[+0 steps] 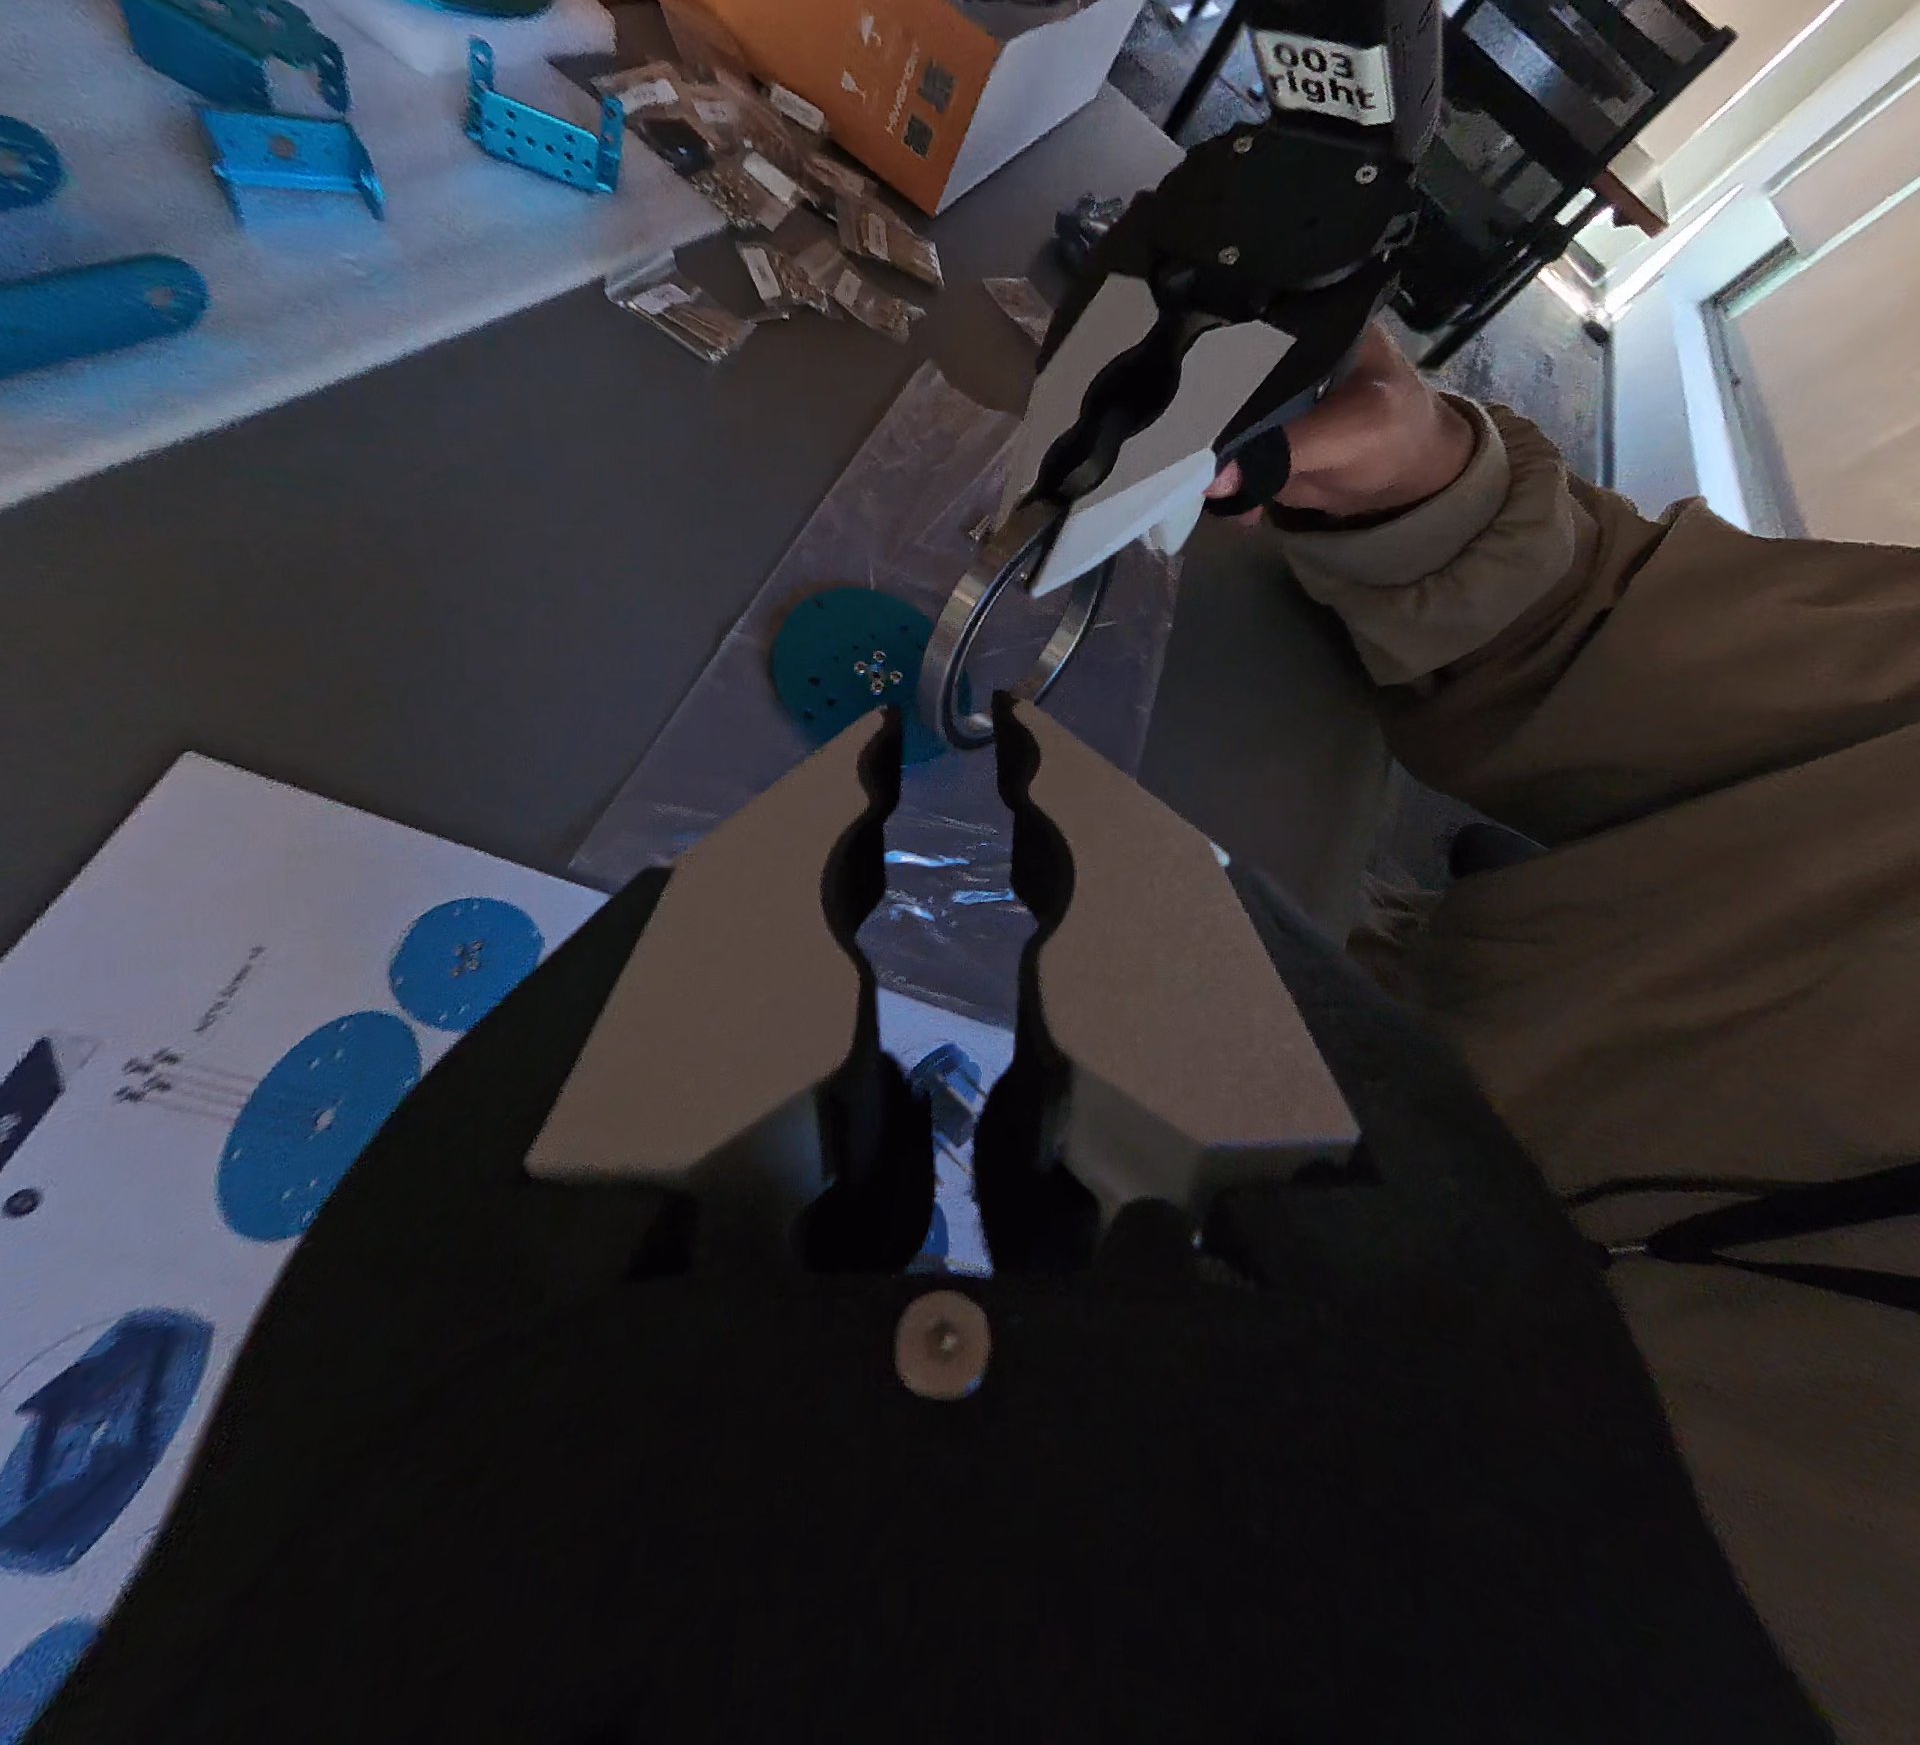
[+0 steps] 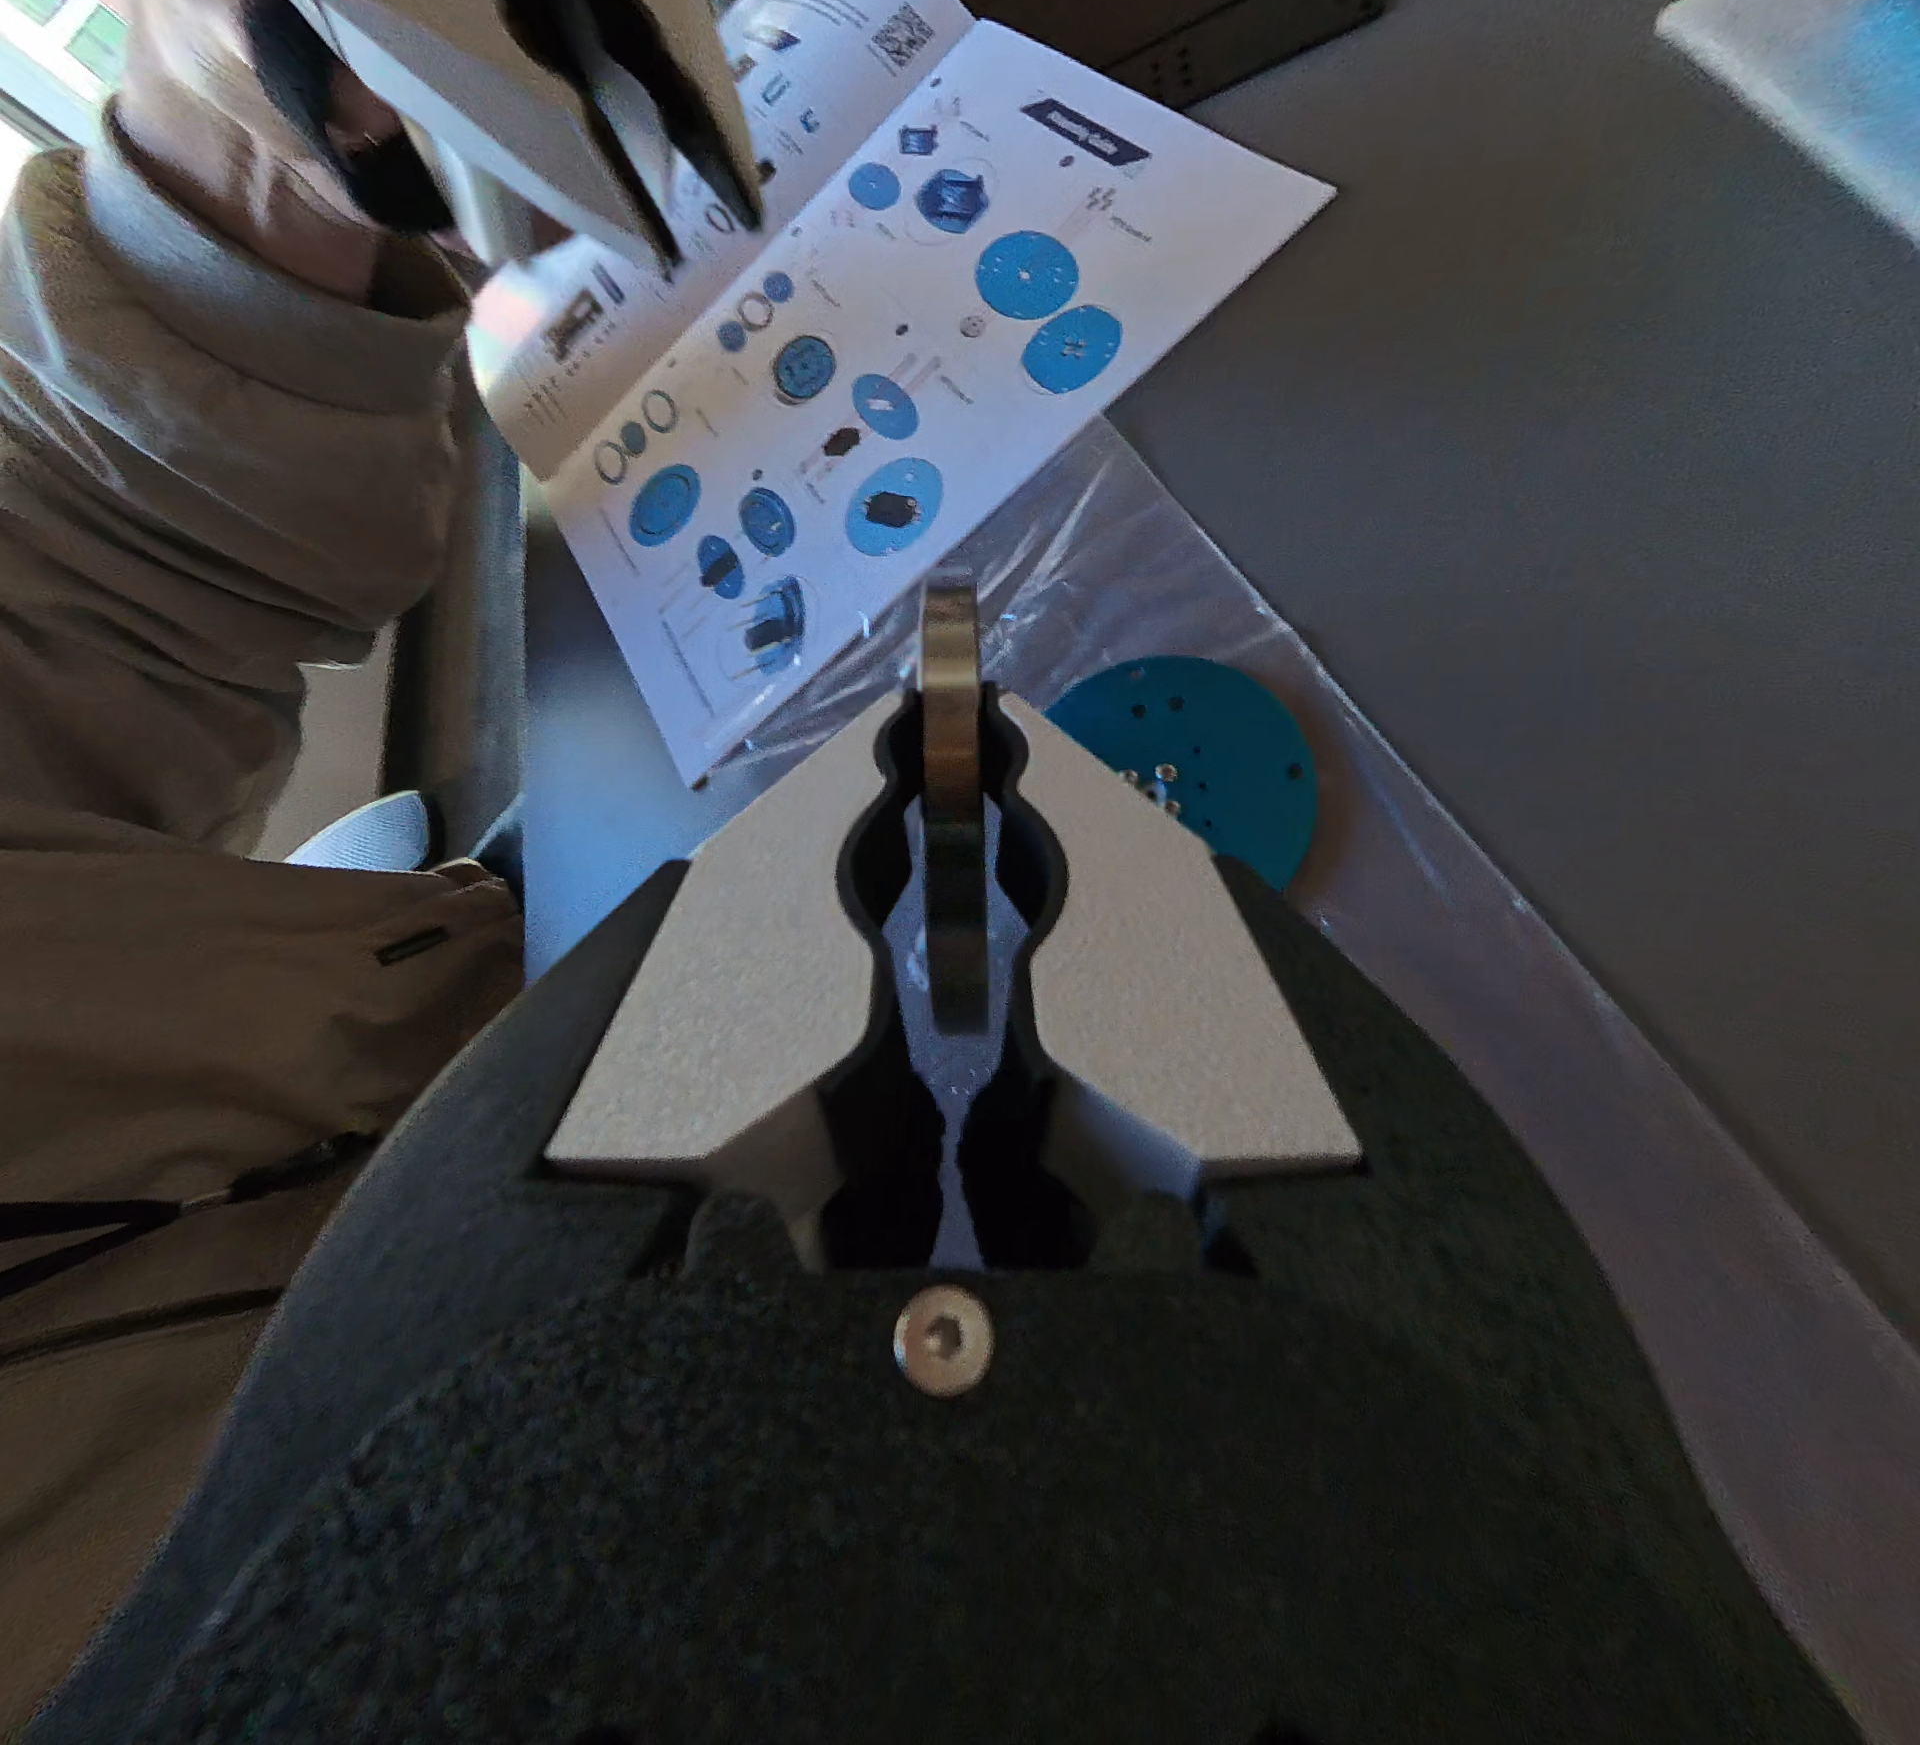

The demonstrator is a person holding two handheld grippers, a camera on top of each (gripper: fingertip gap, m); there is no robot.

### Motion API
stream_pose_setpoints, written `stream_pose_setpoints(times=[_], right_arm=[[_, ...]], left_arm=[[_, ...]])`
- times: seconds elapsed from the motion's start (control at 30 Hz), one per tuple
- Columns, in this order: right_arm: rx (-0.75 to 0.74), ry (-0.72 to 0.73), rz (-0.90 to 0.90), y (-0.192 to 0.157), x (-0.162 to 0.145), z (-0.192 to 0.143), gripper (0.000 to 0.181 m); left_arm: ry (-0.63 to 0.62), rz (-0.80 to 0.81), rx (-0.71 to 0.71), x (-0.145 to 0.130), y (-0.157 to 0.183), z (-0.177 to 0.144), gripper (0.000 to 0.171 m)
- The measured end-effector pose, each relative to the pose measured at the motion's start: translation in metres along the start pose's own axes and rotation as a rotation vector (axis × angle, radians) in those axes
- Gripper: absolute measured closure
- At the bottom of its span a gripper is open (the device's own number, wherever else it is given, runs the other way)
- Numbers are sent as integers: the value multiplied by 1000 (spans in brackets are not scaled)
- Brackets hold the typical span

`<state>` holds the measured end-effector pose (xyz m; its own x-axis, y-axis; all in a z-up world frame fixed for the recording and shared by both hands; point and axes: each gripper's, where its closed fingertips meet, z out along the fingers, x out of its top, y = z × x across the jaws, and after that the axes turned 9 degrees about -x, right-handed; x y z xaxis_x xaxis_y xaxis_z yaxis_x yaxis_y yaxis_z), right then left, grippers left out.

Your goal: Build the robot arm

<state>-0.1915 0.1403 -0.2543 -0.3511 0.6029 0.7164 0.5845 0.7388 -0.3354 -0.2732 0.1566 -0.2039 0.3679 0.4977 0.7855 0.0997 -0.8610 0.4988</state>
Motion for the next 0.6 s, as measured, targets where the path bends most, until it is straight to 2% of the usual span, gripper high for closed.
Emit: stream_pose_setpoints(times=[0.17,0.23,0.33,0.5,0.6], right_arm=[[-69,-4,-96,-9,7,-21,172],[-68,6,-116,-18,13,-27,172],[-54,3,-136,-31,17,-27,172],[-21,-4,-139,-46,19,-11,172],[-14,5,-127,-50,19,-2,173]], left_arm=[[84,142,163,-14,29,-59,153],[140,190,237,-31,47,-84,151],[233,204,325,-70,76,-108,146],[328,147,526,-148,97,-113,141],[423,49,531,-176,106,-102,141]])
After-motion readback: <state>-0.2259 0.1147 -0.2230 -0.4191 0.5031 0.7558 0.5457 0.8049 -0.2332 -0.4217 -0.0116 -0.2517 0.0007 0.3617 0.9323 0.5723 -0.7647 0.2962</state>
